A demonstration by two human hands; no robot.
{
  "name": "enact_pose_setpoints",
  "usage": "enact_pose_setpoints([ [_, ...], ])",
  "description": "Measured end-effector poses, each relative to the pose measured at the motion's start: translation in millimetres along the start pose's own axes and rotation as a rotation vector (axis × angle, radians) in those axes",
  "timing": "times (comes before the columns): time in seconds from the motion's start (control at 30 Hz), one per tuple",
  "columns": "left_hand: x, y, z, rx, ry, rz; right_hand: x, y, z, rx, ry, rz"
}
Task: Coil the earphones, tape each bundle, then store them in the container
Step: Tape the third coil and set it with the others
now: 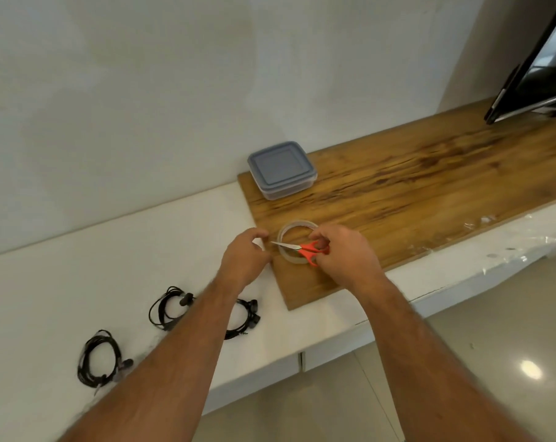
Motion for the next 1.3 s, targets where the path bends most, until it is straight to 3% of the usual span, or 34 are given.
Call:
enact_pose_setpoints([
  [0.3, 7.9, 6.0, 1.4, -0.098, -0.034, 0.045, 1.0, 4.5, 6.2, -0.059, -0.022, -0.024],
  [0.73, 1.3, 6.3, 13.4, -0.164, 0.009, -0.052, -0.1, 3.9, 9.5, -0.114, 0.002, 0.008],
  [1.07, -2.8, 4.7, 14.2, -0.095, -0.007, -0.109, -0.6, 0.8, 5.8, -0.086, 0.039, 0.065],
  [1.3, -18.1, -7.6, 6.1, -0.011, -0.021, -0.131, -2.5, 1.3, 6.2, -0.093, 0.082, 0.018],
])
Point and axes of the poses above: each hand's wrist, its own x-axis towards the middle knuckle, its own y-axis out of the palm, z = x × y, the point moved 2 cm from there along x, towards the middle knuckle, and after that the axes turned 13 degrees about -x, right-handed, at the moved point
